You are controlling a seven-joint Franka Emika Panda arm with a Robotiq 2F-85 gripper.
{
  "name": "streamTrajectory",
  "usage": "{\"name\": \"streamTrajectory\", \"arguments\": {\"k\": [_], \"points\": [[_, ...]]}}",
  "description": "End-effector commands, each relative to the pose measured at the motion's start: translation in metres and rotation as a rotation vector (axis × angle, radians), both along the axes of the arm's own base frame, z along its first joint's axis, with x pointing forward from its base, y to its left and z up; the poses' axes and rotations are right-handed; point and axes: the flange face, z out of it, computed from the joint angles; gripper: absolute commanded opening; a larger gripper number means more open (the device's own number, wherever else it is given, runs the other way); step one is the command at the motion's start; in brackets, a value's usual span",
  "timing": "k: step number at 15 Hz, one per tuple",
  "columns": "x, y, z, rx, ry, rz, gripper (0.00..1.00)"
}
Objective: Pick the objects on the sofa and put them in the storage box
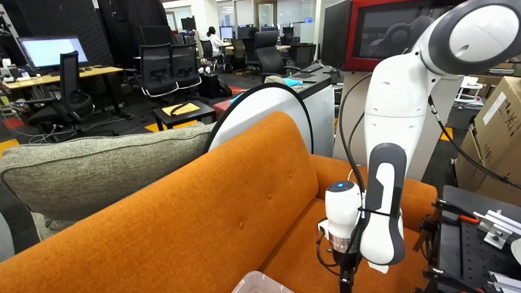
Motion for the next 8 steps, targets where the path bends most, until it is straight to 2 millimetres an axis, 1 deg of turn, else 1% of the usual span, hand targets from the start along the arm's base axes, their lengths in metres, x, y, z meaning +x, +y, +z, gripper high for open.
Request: {"name": "streamTrajectory", "arguments": {"k": [1,5,8], "points": [[0.005,0.009,-0.025,-0.010,-0.006,0.011,1.00],[0.007,0.026,-0.050,-0.028,0.012,0.075,1.00],[0.007,0.033,-0.065,-0.050,0.022,0.096,1.00]]}}
